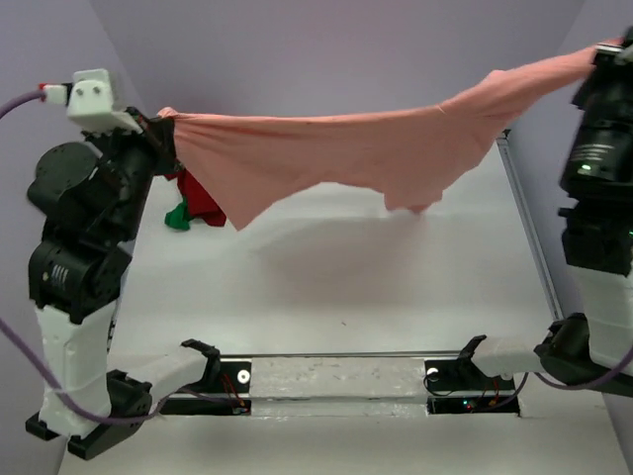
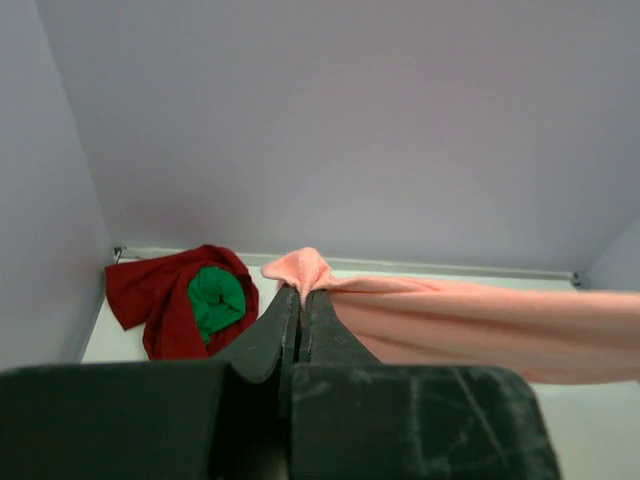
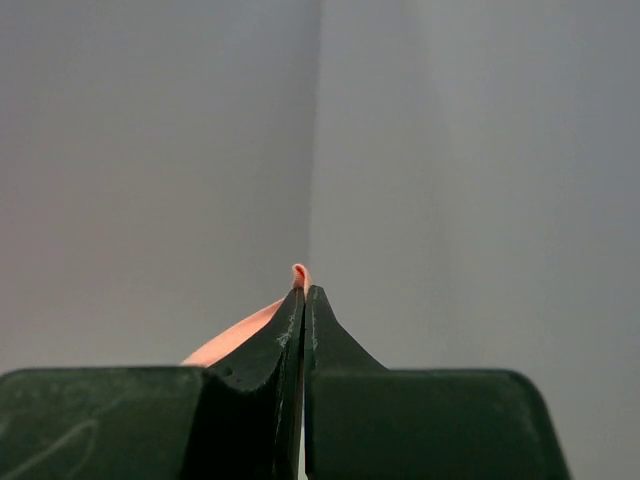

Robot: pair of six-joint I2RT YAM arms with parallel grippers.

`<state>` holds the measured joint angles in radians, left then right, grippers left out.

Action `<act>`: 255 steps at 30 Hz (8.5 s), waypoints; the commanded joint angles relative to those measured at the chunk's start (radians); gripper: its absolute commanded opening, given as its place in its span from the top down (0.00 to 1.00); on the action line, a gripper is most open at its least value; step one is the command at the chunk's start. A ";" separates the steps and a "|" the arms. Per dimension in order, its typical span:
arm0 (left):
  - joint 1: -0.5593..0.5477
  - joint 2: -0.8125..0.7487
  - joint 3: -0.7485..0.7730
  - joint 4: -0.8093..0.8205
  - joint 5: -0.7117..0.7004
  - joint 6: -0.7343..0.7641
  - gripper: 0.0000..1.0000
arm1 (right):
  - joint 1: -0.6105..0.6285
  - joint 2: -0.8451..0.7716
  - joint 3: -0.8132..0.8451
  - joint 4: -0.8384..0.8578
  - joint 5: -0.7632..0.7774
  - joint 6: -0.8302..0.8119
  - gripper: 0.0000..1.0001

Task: Fold and stack the t-shirts
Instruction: Flatten the tshirt out

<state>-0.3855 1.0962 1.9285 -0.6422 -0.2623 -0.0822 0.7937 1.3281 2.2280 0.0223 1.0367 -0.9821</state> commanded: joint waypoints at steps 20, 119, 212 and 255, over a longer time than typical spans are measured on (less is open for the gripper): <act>0.000 -0.102 -0.075 -0.025 -0.077 -0.010 1.00 | 0.006 -0.052 -0.114 0.243 0.114 -0.168 1.00; 0.235 1.323 0.411 0.496 0.279 0.024 1.00 | -0.760 0.945 0.185 -0.553 -0.727 0.796 1.00; -0.016 0.025 -0.022 0.426 0.233 0.105 1.00 | -0.315 0.037 0.128 -0.520 -0.537 0.556 1.00; -0.032 -0.030 -0.174 0.452 0.212 0.076 1.00 | -0.050 -0.073 -0.093 -0.249 -0.222 0.250 1.00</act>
<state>-0.4129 0.9913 1.7008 -0.3103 -0.0525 -0.0414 0.7403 1.2003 2.0766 -0.3351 0.8017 -0.6392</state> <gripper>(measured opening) 0.026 0.012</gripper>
